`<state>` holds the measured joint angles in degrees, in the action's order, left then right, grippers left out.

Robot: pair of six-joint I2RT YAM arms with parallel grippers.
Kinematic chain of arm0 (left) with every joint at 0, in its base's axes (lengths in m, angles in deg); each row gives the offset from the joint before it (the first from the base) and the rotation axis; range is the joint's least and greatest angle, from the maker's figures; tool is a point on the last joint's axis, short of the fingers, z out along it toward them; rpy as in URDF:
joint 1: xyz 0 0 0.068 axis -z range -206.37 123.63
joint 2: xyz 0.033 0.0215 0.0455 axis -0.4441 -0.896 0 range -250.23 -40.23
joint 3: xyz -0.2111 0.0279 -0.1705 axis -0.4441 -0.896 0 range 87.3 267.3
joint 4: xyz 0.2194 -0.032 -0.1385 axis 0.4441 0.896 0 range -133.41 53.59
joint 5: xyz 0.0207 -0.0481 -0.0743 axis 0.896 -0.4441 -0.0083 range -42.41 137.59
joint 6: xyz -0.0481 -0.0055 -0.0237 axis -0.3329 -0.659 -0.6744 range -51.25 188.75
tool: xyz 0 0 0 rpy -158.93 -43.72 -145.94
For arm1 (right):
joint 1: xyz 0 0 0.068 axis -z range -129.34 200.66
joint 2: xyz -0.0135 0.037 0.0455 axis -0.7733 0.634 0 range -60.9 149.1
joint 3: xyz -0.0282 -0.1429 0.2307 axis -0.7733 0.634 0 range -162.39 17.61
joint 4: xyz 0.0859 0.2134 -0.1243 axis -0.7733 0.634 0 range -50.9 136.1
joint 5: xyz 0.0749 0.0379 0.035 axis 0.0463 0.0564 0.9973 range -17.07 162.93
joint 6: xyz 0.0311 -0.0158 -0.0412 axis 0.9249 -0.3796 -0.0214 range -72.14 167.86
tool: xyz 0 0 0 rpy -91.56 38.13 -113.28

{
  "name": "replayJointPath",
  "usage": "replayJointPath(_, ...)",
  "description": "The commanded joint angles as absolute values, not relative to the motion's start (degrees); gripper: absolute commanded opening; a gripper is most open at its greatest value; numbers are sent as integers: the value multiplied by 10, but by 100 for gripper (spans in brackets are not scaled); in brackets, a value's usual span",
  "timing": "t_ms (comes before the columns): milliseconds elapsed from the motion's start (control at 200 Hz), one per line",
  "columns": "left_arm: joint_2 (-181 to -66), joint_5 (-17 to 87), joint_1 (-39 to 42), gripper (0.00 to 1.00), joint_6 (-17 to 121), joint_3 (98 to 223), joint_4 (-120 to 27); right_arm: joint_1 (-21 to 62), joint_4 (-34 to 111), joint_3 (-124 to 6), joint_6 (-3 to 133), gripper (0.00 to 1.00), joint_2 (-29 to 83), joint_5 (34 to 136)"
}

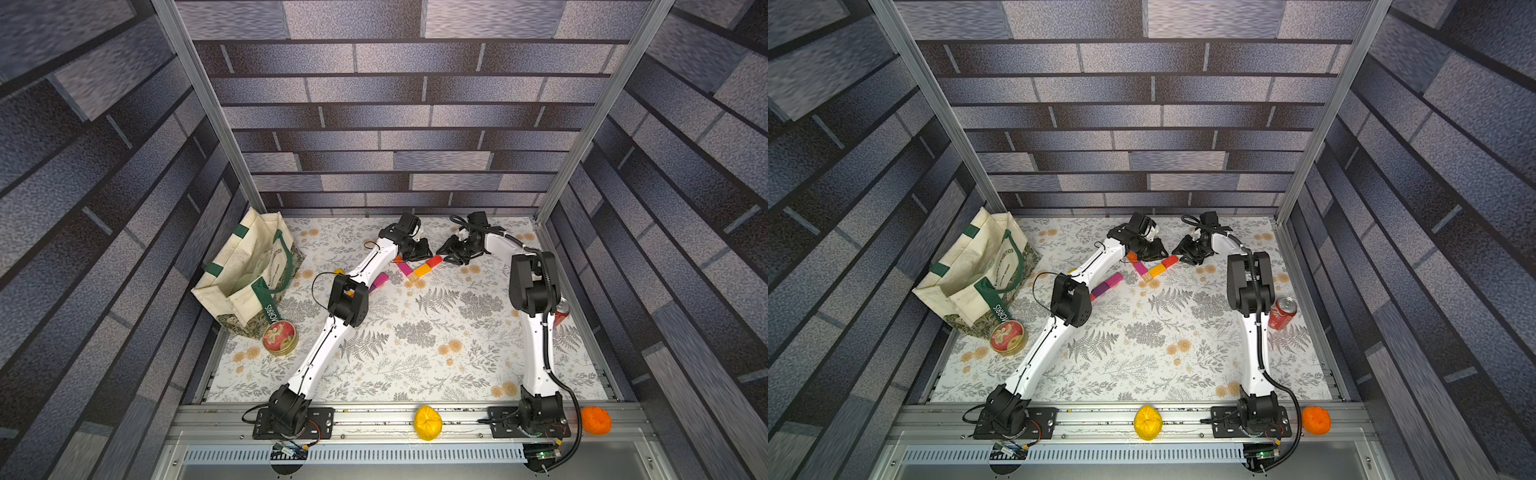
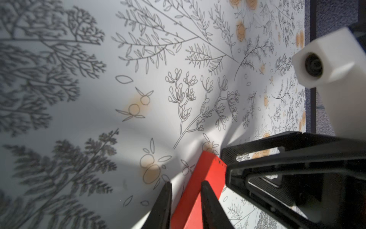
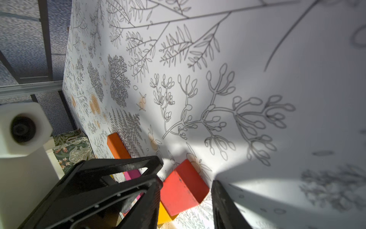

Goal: Assemble the letter v with building blocks
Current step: Assemble the building block at the center of the board.

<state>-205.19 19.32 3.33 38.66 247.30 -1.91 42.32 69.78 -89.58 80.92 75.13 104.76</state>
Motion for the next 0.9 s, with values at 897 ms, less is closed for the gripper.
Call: replayJointPath(897, -2067, 161, 42, 32, 394, 2486, 3, 434, 708, -871, 820, 45, 755, 1042)
